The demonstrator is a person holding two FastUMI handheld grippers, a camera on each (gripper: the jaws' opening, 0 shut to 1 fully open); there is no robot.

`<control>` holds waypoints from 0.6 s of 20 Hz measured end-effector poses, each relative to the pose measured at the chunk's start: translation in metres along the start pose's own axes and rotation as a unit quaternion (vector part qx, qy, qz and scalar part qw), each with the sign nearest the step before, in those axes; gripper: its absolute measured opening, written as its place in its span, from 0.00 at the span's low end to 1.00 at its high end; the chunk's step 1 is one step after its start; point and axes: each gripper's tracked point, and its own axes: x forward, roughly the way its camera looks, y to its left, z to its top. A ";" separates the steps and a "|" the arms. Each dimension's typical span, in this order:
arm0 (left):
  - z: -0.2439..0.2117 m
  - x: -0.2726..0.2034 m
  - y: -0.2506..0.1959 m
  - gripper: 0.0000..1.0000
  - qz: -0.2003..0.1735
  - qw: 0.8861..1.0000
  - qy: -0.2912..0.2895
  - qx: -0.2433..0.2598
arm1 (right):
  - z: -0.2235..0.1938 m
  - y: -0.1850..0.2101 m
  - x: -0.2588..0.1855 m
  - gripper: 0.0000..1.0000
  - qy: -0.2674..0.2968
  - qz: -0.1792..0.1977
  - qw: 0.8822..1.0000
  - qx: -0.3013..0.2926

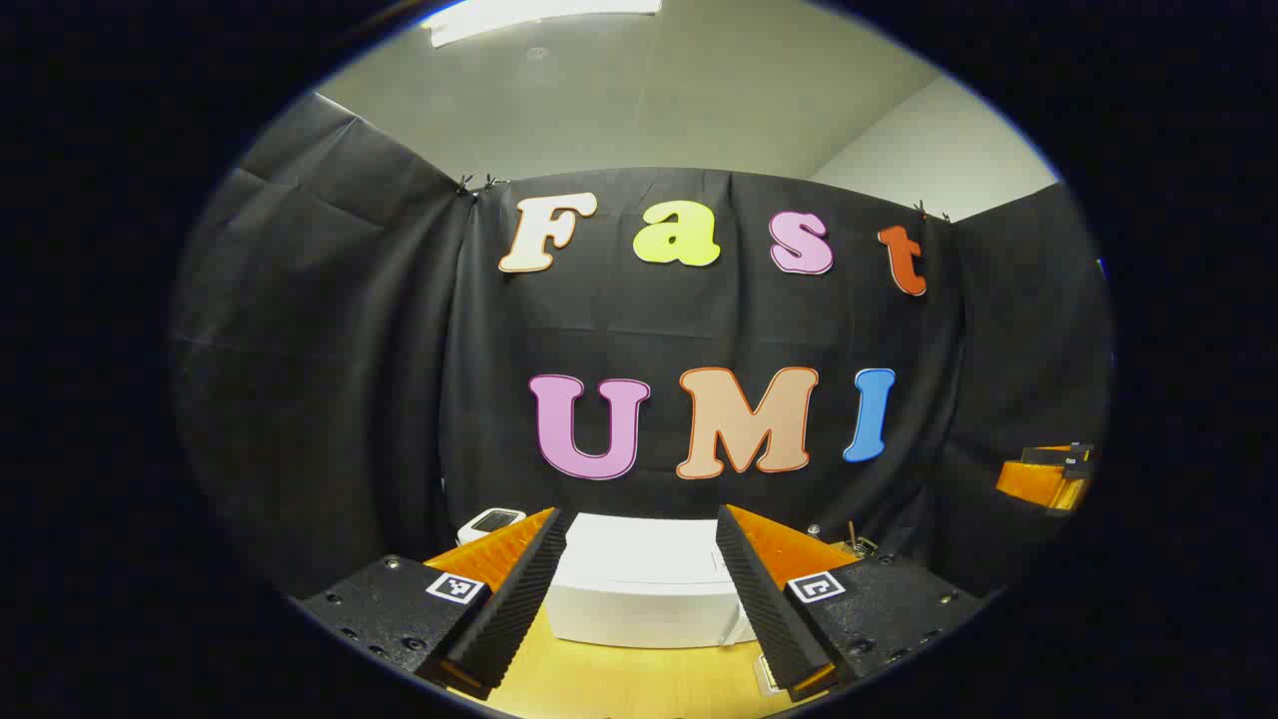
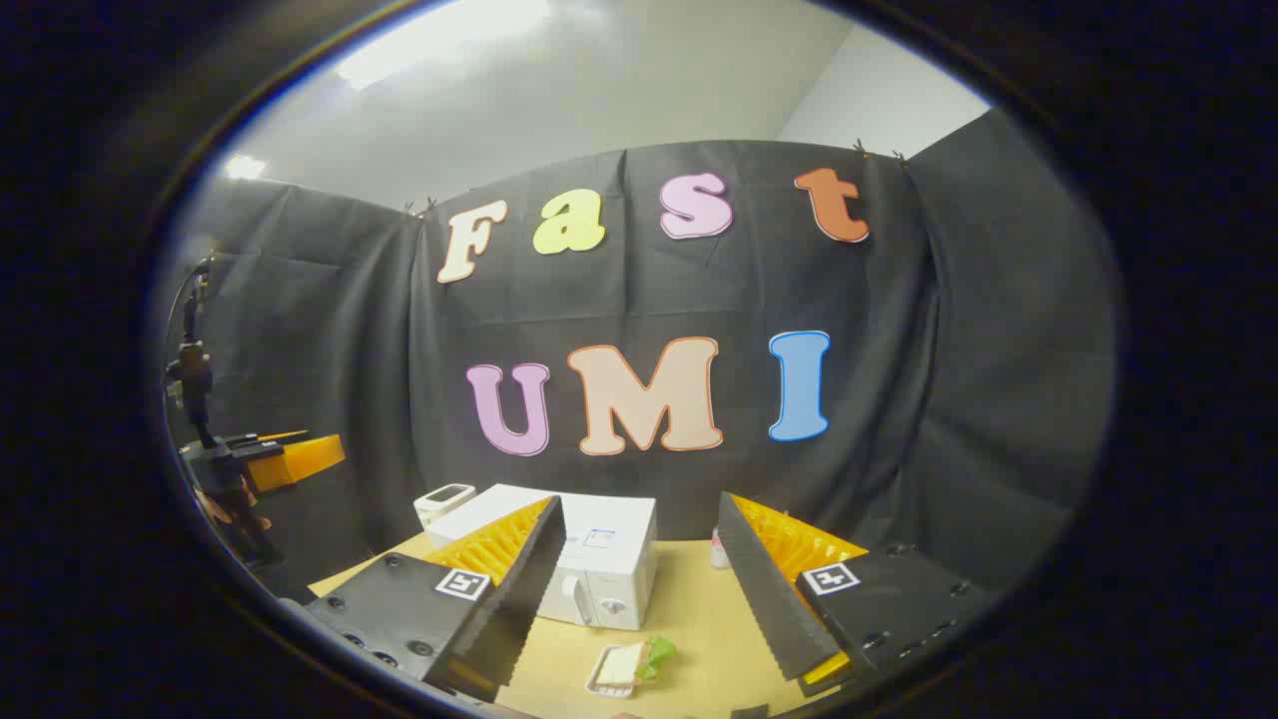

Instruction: Open the microwave oven with the left hand, put the food in, and close the microwave oven.

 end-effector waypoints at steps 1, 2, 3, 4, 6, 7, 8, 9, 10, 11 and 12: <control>0.002 0.000 0.003 0.95 0.006 1.000 -0.003 0.004 | 0.003 -0.002 -0.002 0.92 -0.002 -0.001 1.000 0.004; 0.002 -0.002 0.005 0.92 0.011 1.000 -0.004 0.008 | 0.005 -0.003 -0.005 0.92 -0.005 0.001 1.000 0.005; 0.001 -0.002 0.007 0.92 0.013 1.000 -0.005 0.009 | 0.008 -0.003 -0.007 0.97 -0.008 0.004 1.000 0.004; 0.001 -0.001 0.006 0.95 0.013 1.000 -0.005 0.008 | 0.008 -0.005 -0.008 0.97 -0.011 0.004 1.000 0.004; -0.003 0.000 0.006 0.95 0.009 1.000 0.000 0.007 | 0.009 -0.008 -0.007 0.97 -0.010 0.004 1.000 0.010; -0.006 0.001 0.005 0.95 0.006 1.000 0.004 0.007 | 0.009 -0.009 -0.006 0.97 -0.008 0.003 1.000 0.014; -0.008 0.001 0.005 0.92 0.003 1.000 0.005 0.008 | 0.008 -0.011 -0.004 0.92 -0.006 0.001 1.000 0.016; -0.008 0.001 0.006 0.92 0.002 1.000 0.006 0.010 | 0.007 -0.013 -0.003 0.92 -0.004 -0.002 1.000 0.013; -0.010 0.001 0.007 0.95 0.002 1.000 0.006 0.012 | 0.003 -0.014 -0.002 0.92 -0.001 -0.006 1.000 0.008; -0.009 0.001 0.007 0.95 0.002 1.000 0.003 0.014 | 0.002 -0.014 -0.001 0.92 -0.001 -0.008 1.000 0.003; -0.008 0.001 0.008 0.95 0.004 1.000 0.000 0.015 | 0.002 -0.014 0.000 0.92 0.000 -0.012 1.000 -0.001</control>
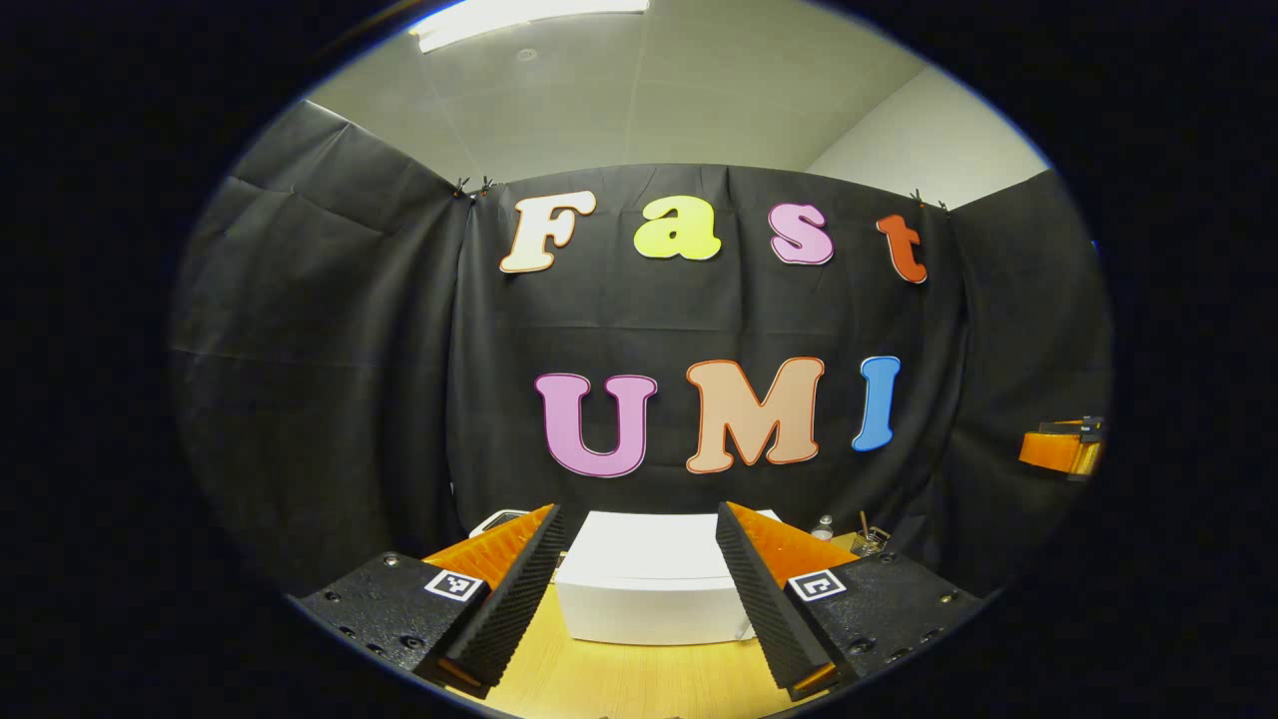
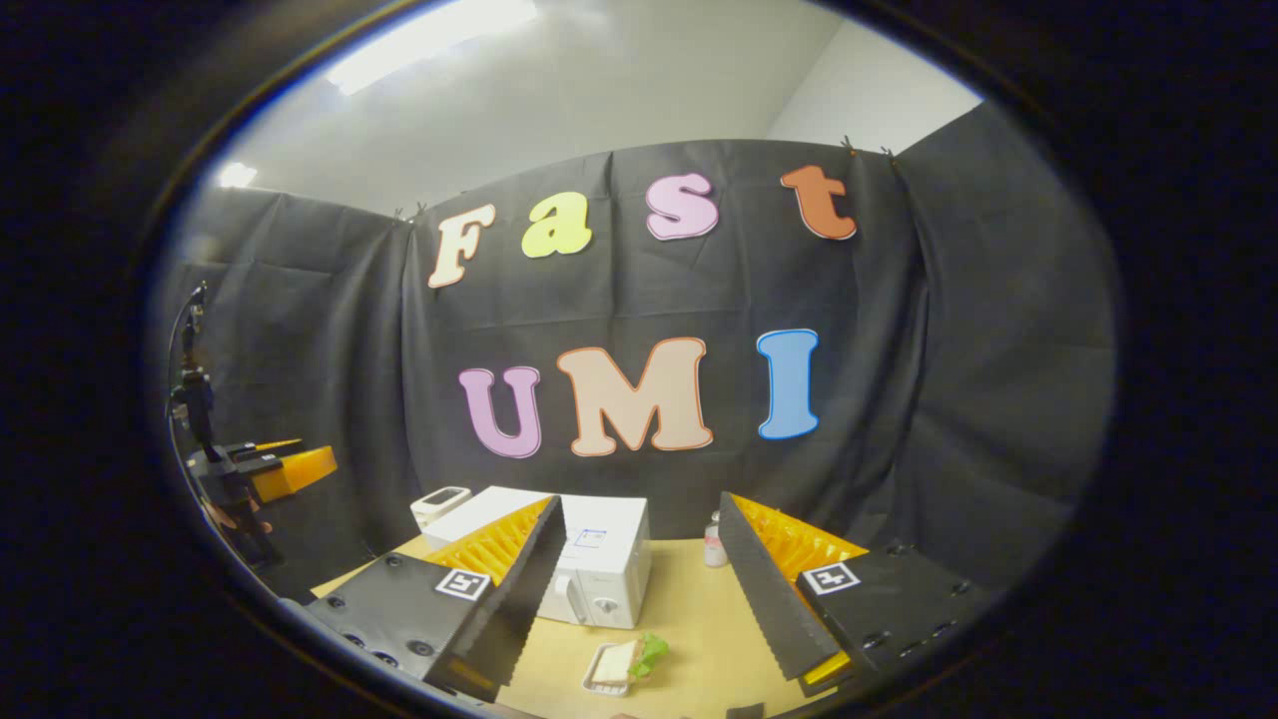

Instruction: Open the microwave oven with the left hand, put the food in, and close the microwave oven.

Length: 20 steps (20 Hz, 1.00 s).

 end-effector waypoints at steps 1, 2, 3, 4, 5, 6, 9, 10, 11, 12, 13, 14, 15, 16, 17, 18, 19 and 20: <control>0.001 -0.001 0.001 0.92 0.002 1.000 -0.002 0.003 | -0.001 0.002 0.002 0.92 0.001 -0.001 1.000 -0.003; 0.002 -0.004 0.003 0.95 0.005 1.000 -0.005 0.007 | -0.003 0.005 0.001 0.92 0.002 0.001 1.000 -0.006; 0.004 -0.006 0.004 0.95 0.006 1.000 -0.008 0.011 | -0.002 0.008 0.000 0.92 0.001 0.003 1.000 -0.006; 0.005 -0.009 0.004 0.95 0.006 1.000 -0.012 0.015 | -0.003 0.010 0.000 0.92 0.000 0.004 1.000 -0.008; 0.006 -0.011 0.003 0.95 0.004 1.000 -0.015 0.018 | -0.003 0.010 0.000 0.92 0.000 0.005 1.000 -0.009; 0.005 -0.013 0.002 0.95 0.001 1.000 -0.019 0.020 | -0.004 0.011 0.000 0.97 -0.001 0.005 1.000 -0.010; -0.009 -0.019 -0.003 0.95 -0.014 0.999 -0.020 0.020 | -0.002 0.013 -0.003 0.97 -0.004 0.005 1.000 -0.012; -0.016 -0.020 -0.007 0.95 -0.023 0.999 -0.019 0.015 | 0.000 0.012 -0.006 0.97 -0.007 0.004 1.000 -0.012; -0.025 -0.021 -0.012 0.95 -0.034 0.999 -0.016 0.009 | 0.000 0.011 -0.008 0.97 -0.010 0.003 1.000 -0.014; -0.037 -0.022 -0.017 0.96 -0.047 0.999 -0.012 0.003 | 0.001 0.011 -0.009 0.92 -0.013 0.001 1.000 -0.015; -0.050 -0.023 -0.024 0.96 -0.060 0.998 -0.005 -0.003 | 0.002 0.010 -0.011 0.92 -0.016 -0.001 1.000 -0.017; -0.066 -0.023 -0.029 0.96 -0.072 0.997 0.007 -0.010 | 0.002 0.009 -0.013 0.97 -0.019 -0.004 1.000 -0.019; -0.083 -0.023 -0.036 0.96 -0.084 0.996 0.021 -0.015 | 0.003 0.006 -0.015 0.97 -0.023 -0.012 0.999 -0.019; -0.099 -0.024 -0.041 0.96 -0.095 0.995 0.030 -0.021 | 0.004 0.002 -0.016 0.97 -0.026 -0.019 0.999 -0.021; -0.113 -0.023 -0.044 0.93 -0.099 0.994 0.037 -0.025 | 0.006 0.001 -0.018 0.92 -0.030 -0.023 0.999 -0.023; -0.129 -0.023 -0.048 0.96 -0.103 0.993 0.043 -0.028 | 0.008 0.003 -0.019 0.92 -0.034 -0.024 0.999 -0.023; -0.144 -0.022 -0.051 0.96 -0.106 0.993 0.047 -0.033 | 0.010 0.005 -0.020 0.97 -0.038 -0.023 0.999 -0.025; -0.159 -0.019 -0.056 0.96 -0.110 0.992 0.055 -0.038 | 0.009 0.007 -0.020 0.97 -0.039 -0.018 0.999 -0.025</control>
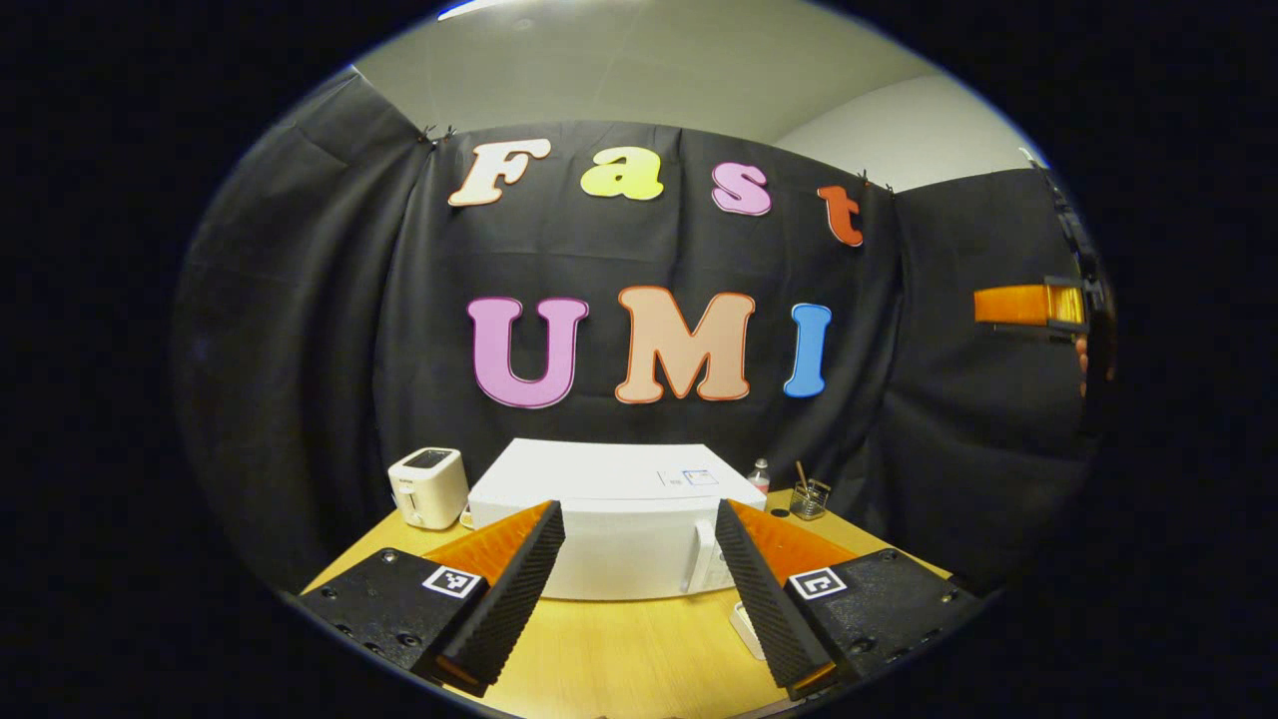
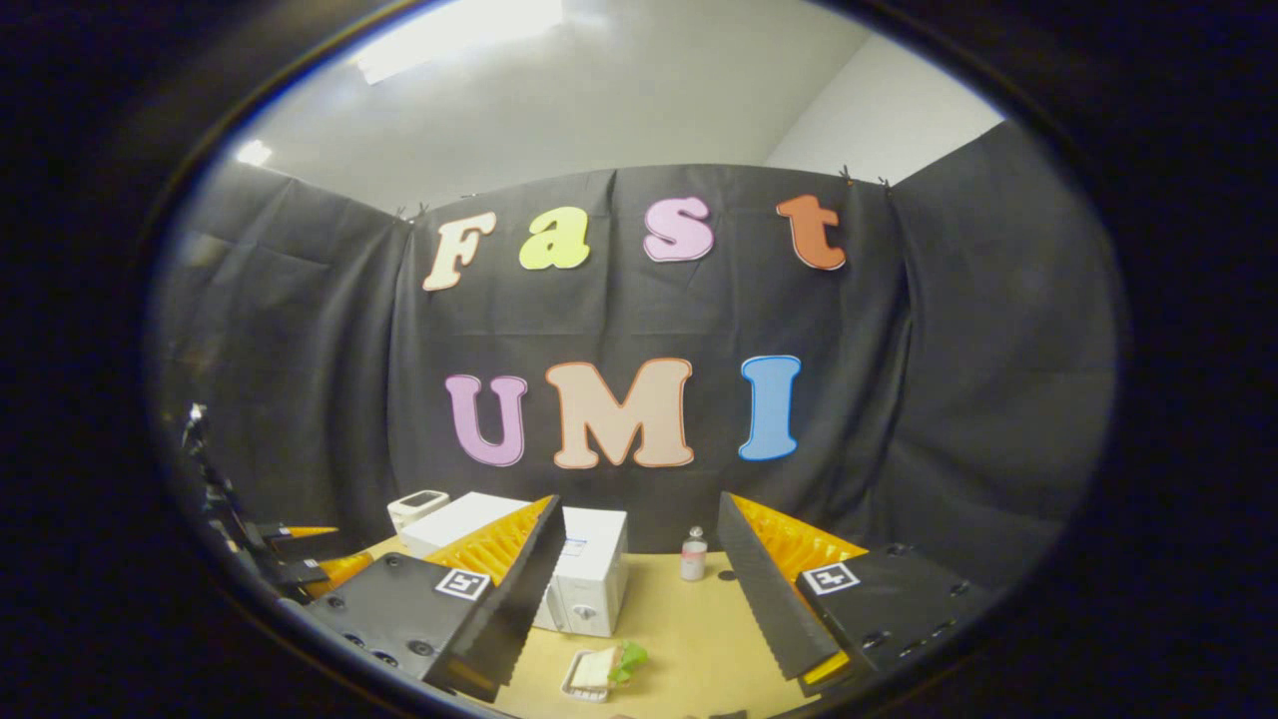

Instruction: Open the microwave oven with the left hand, put the food in, and close the microwave oven.

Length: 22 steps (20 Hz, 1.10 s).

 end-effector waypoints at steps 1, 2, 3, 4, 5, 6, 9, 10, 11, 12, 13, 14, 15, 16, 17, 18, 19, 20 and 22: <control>-0.016 0.006 -0.005 0.96 -0.007 1.000 0.010 -0.004 | -0.002 0.002 -0.001 0.97 0.003 0.003 1.000 0.003; -0.032 0.012 -0.010 0.96 -0.013 1.000 0.019 -0.005 | -0.006 0.002 0.000 0.97 0.008 0.007 1.000 0.005; -0.045 0.019 -0.014 0.96 -0.017 1.000 0.023 -0.001 | -0.008 0.003 -0.001 0.97 0.011 0.008 1.000 0.003; -0.057 0.026 -0.015 0.96 -0.017 0.999 0.028 0.003 | -0.011 0.002 -0.002 0.97 0.013 0.008 1.000 -0.002; -0.071 0.035 -0.017 0.96 -0.018 0.999 0.032 0.010 | -0.015 0.000 -0.001 0.97 0.012 0.003 1.000 -0.008; -0.083 0.044 -0.017 0.96 -0.014 0.999 0.034 0.016 | -0.018 -0.002 -0.002 0.97 0.012 -0.002 1.000 -0.016; -0.119 0.078 -0.018 0.96 -0.004 0.999 0.037 0.020 | -0.027 0.003 -0.007 0.97 0.010 -0.005 0.999 -0.033; -0.132 0.089 -0.022 0.97 -0.006 0.999 0.042 0.017 | -0.029 0.006 -0.009 0.97 0.008 -0.003 0.999 -0.034; -0.146 0.100 -0.026 0.97 -0.009 0.999 0.048 0.010 | -0.031 0.009 -0.010 0.97 0.007 0.001 0.999 -0.036; -0.160 0.109 -0.029 0.96 -0.012 0.998 0.055 0.003 | -0.031 0.011 -0.012 0.98 0.005 0.004 0.999 -0.038; -0.173 0.117 -0.031 0.97 -0.012 0.998 0.060 -0.006 | -0.031 0.013 -0.013 0.99 0.004 0.007 0.999 -0.039; -0.183 0.128 -0.034 0.97 -0.015 0.998 0.061 -0.017 | -0.033 0.015 -0.014 0.96 0.006 0.011 0.999 -0.039; -0.190 0.135 -0.039 0.97 -0.020 0.998 0.062 -0.027 | -0.034 0.017 -0.015 0.99 0.007 0.014 0.999 -0.038; -0.199 0.143 -0.044 0.97 -0.027 0.997 0.066 -0.037 | -0.036 0.017 -0.015 1.00 0.008 0.015 0.999 -0.036; -0.203 0.150 -0.048 0.96 -0.031 0.996 0.066 -0.042 | -0.036 0.017 -0.015 0.97 0.008 0.016 0.999 -0.035; -0.207 0.155 -0.049 0.95 -0.030 0.997 0.066 -0.042 | -0.036 0.016 -0.015 0.97 0.007 0.017 0.999 -0.032; -0.212 0.162 -0.048 0.96 -0.025 0.997 0.068 -0.037 | -0.037 0.015 -0.014 0.97 0.008 0.017 0.999 -0.029; -0.216 0.169 -0.047 0.96 -0.019 0.997 0.071 -0.031 | -0.039 0.015 -0.014 0.96 0.010 0.017 0.999 -0.027; -0.226 0.182 -0.050 0.96 -0.017 0.997 0.078 -0.018 | -0.041 0.016 -0.013 0.99 0.014 0.023 0.999 -0.023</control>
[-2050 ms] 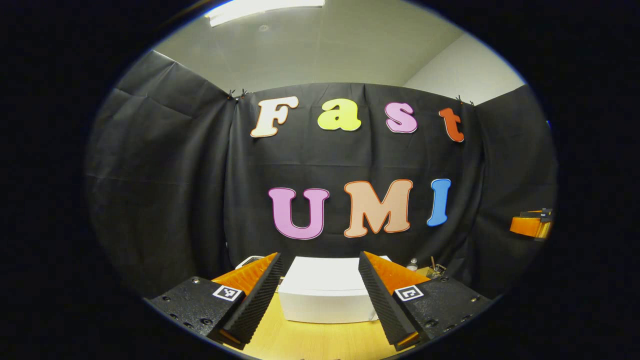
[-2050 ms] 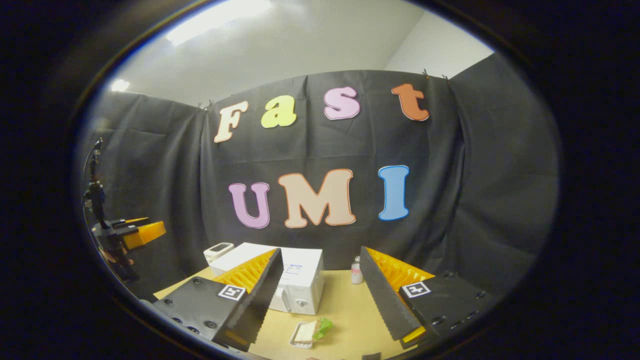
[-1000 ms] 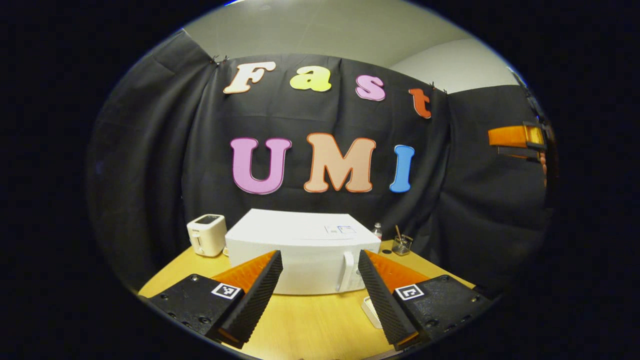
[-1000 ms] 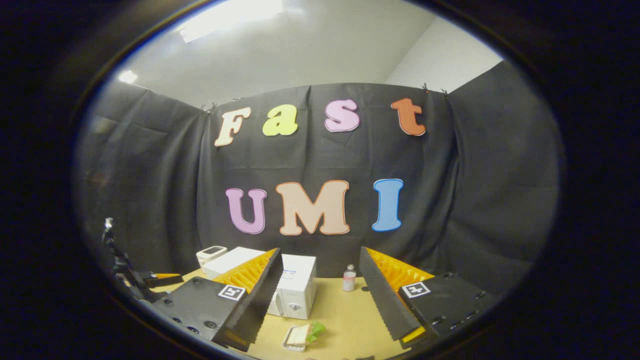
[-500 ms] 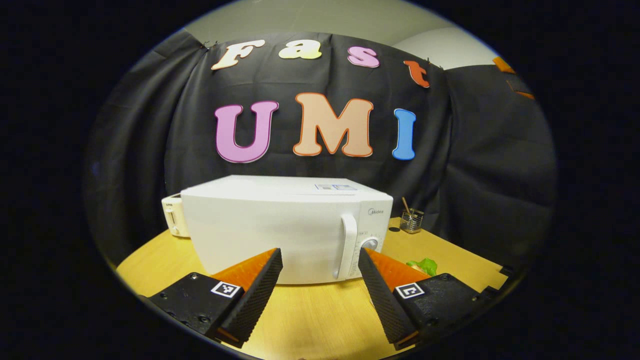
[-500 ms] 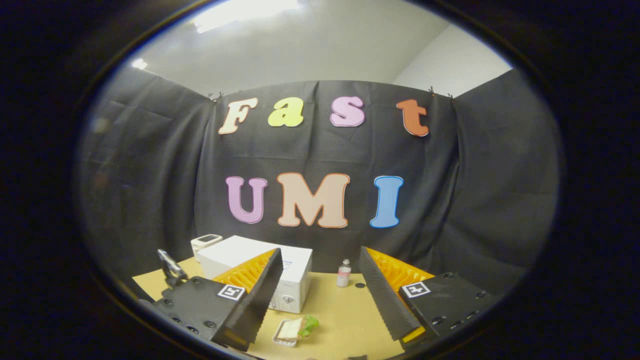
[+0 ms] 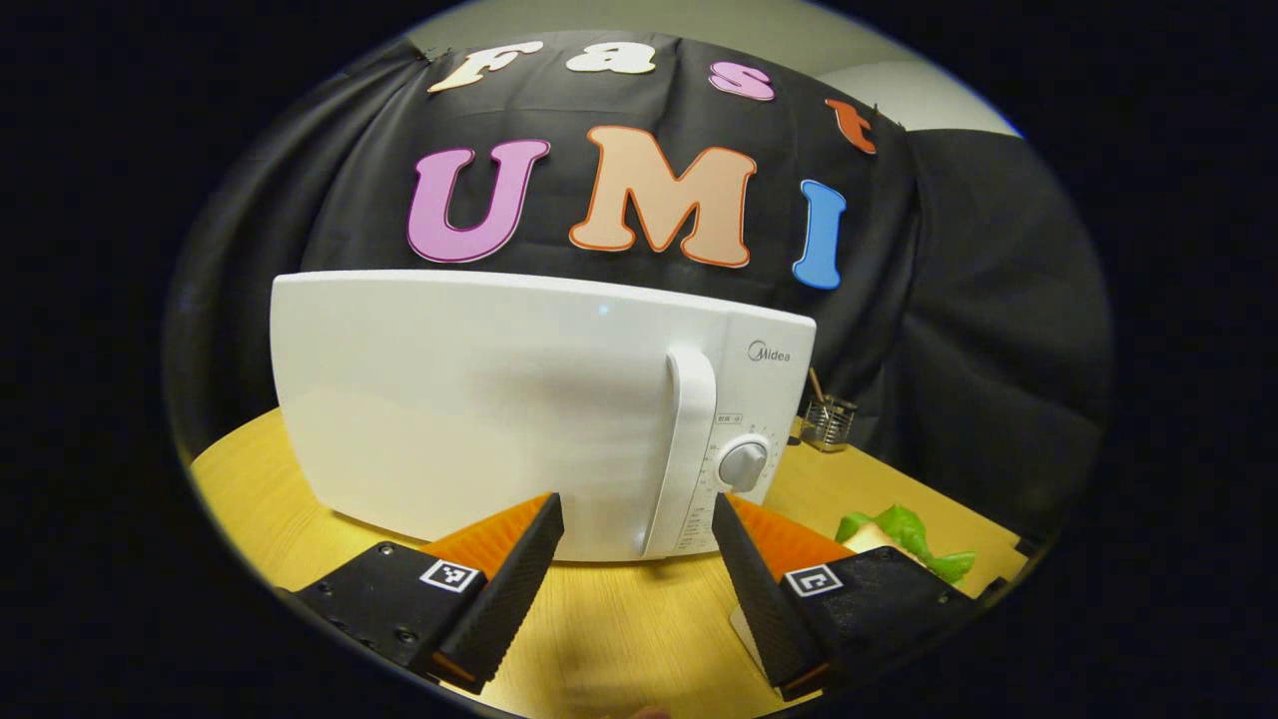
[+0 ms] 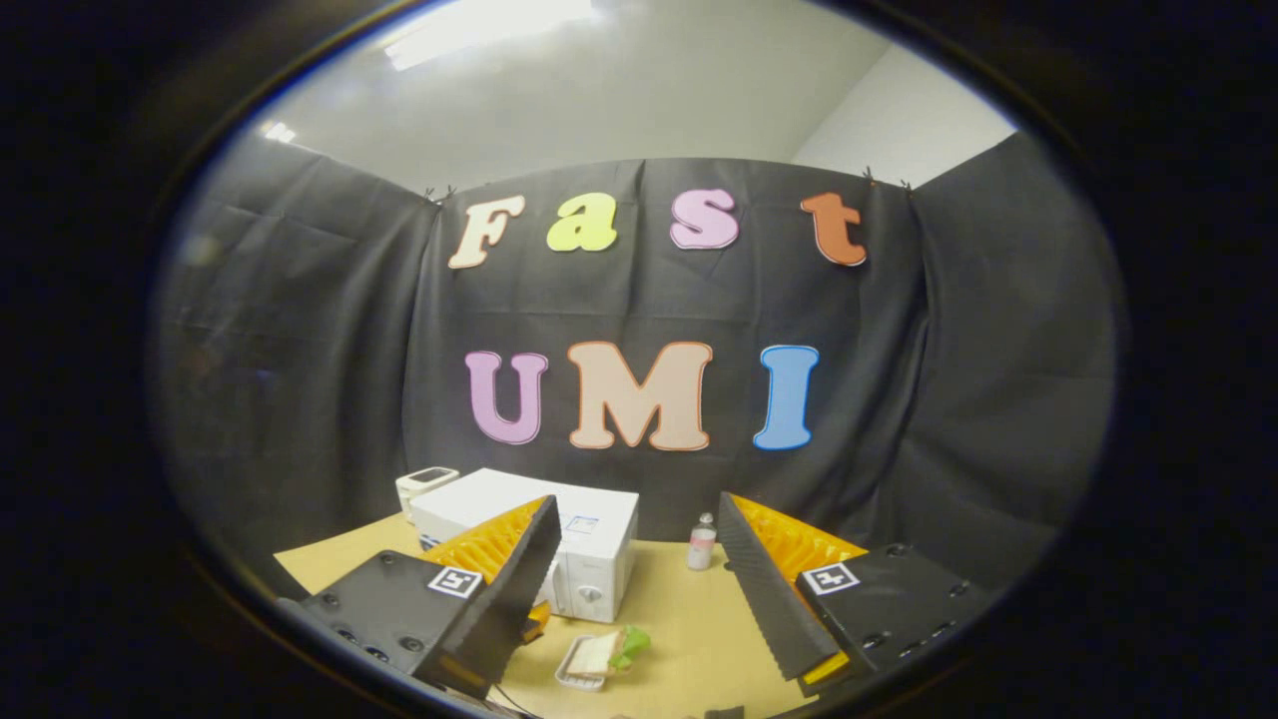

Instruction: Open the microwave oven with the left hand, put the food in, and close the microwave oven.

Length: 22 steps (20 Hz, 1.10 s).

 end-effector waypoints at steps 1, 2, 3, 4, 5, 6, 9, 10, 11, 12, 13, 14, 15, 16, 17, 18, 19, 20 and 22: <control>-0.003 0.006 -0.001 0.96 0.002 1.000 -0.001 0.005 | 0.000 0.000 0.001 0.97 0.001 0.001 1.000 0.002; -0.004 0.012 0.001 0.95 0.005 1.000 -0.006 0.004 | 0.000 -0.002 0.002 0.97 0.001 0.000 1.000 0.004; -0.007 0.018 0.002 0.96 0.009 1.000 -0.001 0.001 | 0.000 -0.004 0.003 0.97 -0.002 -0.002 1.000 0.004; -0.011 0.022 0.003 0.97 0.014 1.000 0.003 -0.002 | 0.002 -0.007 0.001 0.99 -0.005 -0.005 1.000 0.001; -0.014 0.024 0.002 0.98 0.015 1.000 0.008 -0.003 | 0.001 -0.010 0.002 0.99 -0.008 -0.008 1.000 -0.005; -0.017 0.026 0.000 0.97 0.011 1.000 0.013 -0.002 | 0.002 -0.013 0.001 1.00 -0.012 -0.011 1.000 -0.008; -0.015 0.031 -0.003 0.94 0.007 1.000 0.007 0.001 | -0.001 -0.013 0.001 0.97 -0.016 -0.009 1.000 0.005; -0.013 0.033 -0.006 0.86 0.003 1.000 0.006 0.003 | -0.004 -0.012 0.001 0.97 -0.015 -0.005 1.000 0.012; -0.013 0.035 -0.006 0.82 0.004 1.000 0.004 0.006 | -0.007 -0.011 0.003 1.00 -0.012 0.000 1.000 0.015; -0.014 0.037 -0.006 0.81 0.004 1.000 0.005 0.009 | -0.012 -0.010 0.004 1.00 -0.006 0.006 1.000 0.017; -0.013 0.039 -0.007 0.73 0.004 1.000 0.007 0.012 | -0.016 -0.008 0.004 1.00 0.001 0.011 1.000 0.021; -0.014 0.040 -0.007 0.66 0.008 1.000 0.007 0.015 | -0.020 -0.007 0.006 0.97 0.007 0.017 1.000 0.024; -0.014 0.042 -0.005 0.63 0.013 1.000 0.009 0.017 | -0.023 -0.005 0.006 0.97 0.012 0.022 0.999 0.026; -0.016 0.045 -0.005 0.57 0.015 1.000 0.009 0.020 | -0.025 -0.005 0.007 0.97 0.016 0.025 0.999 0.028; -0.016 0.047 -0.009 0.52 0.008 1.000 0.011 0.017 | -0.027 -0.004 0.006 0.97 0.019 0.029 0.999 0.029; -0.017 0.043 -0.009 0.36 0.016 1.000 0.012 0.018 | -0.030 -0.005 0.008 0.97 0.021 0.030 0.999 0.028; -0.017 0.044 -0.009 0.31 0.021 0.999 0.015 0.029 | -0.030 -0.007 0.008 1.00 0.022 0.029 0.999 0.026; -0.019 0.045 -0.009 0.30 0.026 0.999 0.017 0.037 | -0.031 -0.009 0.008 0.99 0.021 0.027 0.999 0.025; -0.018 0.047 -0.008 0.30 0.033 0.999 0.013 0.041 | -0.033 -0.012 0.007 0.99 0.022 0.025 0.999 0.025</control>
